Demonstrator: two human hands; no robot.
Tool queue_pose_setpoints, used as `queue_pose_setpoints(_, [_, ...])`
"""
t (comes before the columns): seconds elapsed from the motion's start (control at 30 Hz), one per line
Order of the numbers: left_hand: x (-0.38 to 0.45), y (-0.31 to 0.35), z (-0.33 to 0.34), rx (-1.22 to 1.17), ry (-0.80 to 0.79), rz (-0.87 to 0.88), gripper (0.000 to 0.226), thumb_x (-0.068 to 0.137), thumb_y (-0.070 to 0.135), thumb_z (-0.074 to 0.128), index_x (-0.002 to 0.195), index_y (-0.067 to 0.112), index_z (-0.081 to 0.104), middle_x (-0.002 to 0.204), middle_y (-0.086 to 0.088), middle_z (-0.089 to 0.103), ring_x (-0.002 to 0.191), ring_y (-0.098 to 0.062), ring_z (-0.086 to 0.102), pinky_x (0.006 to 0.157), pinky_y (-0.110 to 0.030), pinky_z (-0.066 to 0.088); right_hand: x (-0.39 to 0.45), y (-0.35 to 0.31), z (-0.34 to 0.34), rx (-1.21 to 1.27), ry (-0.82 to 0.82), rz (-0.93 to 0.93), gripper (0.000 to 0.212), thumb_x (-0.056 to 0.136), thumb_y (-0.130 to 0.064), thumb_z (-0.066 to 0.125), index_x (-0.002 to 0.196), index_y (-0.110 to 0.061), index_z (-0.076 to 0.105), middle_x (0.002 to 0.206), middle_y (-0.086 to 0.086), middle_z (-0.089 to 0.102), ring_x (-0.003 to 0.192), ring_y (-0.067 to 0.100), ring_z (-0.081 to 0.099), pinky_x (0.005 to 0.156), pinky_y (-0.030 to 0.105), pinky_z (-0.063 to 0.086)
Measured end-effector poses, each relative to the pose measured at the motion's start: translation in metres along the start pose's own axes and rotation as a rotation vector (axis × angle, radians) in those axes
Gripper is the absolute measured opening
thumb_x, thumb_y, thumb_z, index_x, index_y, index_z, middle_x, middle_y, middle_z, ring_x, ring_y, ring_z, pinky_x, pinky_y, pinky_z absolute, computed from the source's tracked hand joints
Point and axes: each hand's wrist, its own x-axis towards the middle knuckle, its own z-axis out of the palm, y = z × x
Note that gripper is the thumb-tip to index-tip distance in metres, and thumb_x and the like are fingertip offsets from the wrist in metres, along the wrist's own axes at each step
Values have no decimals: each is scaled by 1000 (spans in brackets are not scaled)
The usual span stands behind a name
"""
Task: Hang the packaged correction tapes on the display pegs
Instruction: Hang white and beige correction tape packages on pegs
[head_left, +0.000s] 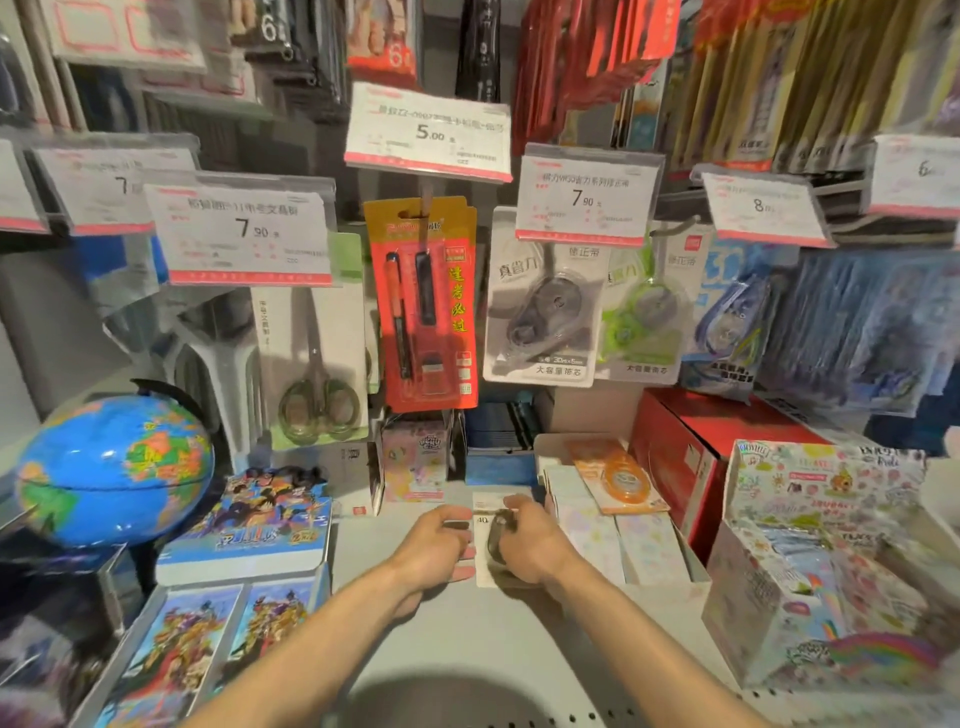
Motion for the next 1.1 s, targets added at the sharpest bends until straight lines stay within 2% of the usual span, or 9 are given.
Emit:
queue_pose_setpoints(0.27, [6,4,-11,-148,42,-93,35,95,-10,46,125,8,50,91,-12,55,66,-18,53,65,-29,54,-1,8,9,284,68,62,49,96,0,48,143,-15,42,117,1,54,105,17,55,92,24,48])
queue_pose_setpoints(0.47, [2,4,-18,-78,67,-121,19,95,-4,55,82,10,60,71,-4,62,64,-15,55,61,-25,54,-3,9,20,437,68,65,42,95,-2,54,136,-13,50,115,-2,60,109,20,62,96,42,55])
queue_pose_setpoints(0.6, [-6,8,-16,-94,45,-120,17,98,-1,50,104,2,65,91,-15,78,72,-21,70,68,-33,63,-4,8,21,494,65,43,35,95,-3,57,129,-12,57,115,-2,64,98,17,64,65,22,54])
queue_pose_setpoints(0.7, [-17,12,-14,-98,94,-69,13,100,-2,48,101,3,59,65,-7,73,49,-13,68,50,-27,57,-8,4,21,514,60,10,32,93,-2,62,123,-13,61,114,1,66,93,13,65,68,12,49])
queue_pose_setpoints(0.77, [-26,15,-17,-91,131,-39,11,100,-4,48,100,3,57,62,-7,69,41,-11,64,44,-25,53,-12,0,20,516,39,-18,34,92,-4,65,123,-14,59,117,3,65,82,9,61,59,7,47])
queue_pose_setpoints(0.9, [-43,21,-33,-121,124,-10,18,100,-5,47,114,0,56,75,-12,76,52,-17,72,45,-28,56,-18,-5,9,461,-17,-50,74,86,-22,78,148,-20,38,146,1,50,118,14,58,93,22,50])
queue_pose_setpoints(0.97, [-54,25,-41,-148,107,6,19,101,-5,46,115,3,57,83,-14,79,65,-23,77,51,-33,60,-20,-9,0,486,-96,-16,97,81,-31,83,157,-21,25,153,5,44,124,16,56,101,27,47])
queue_pose_setpoints(1.03, [-64,29,-46,-169,78,33,18,101,-4,46,113,4,56,87,-16,79,67,-24,77,53,-35,61,-23,-11,-6,579,-181,13,105,78,-31,86,158,-17,18,141,6,59,113,15,65,103,33,50])
queue_pose_setpoints(1.1, [-71,32,-47,-180,52,51,18,101,-4,46,113,5,57,90,-16,79,69,-25,77,54,-35,61,-25,-12,-10,657,-244,44,97,78,-24,85,154,-14,26,113,2,76,96,13,74,97,39,55])
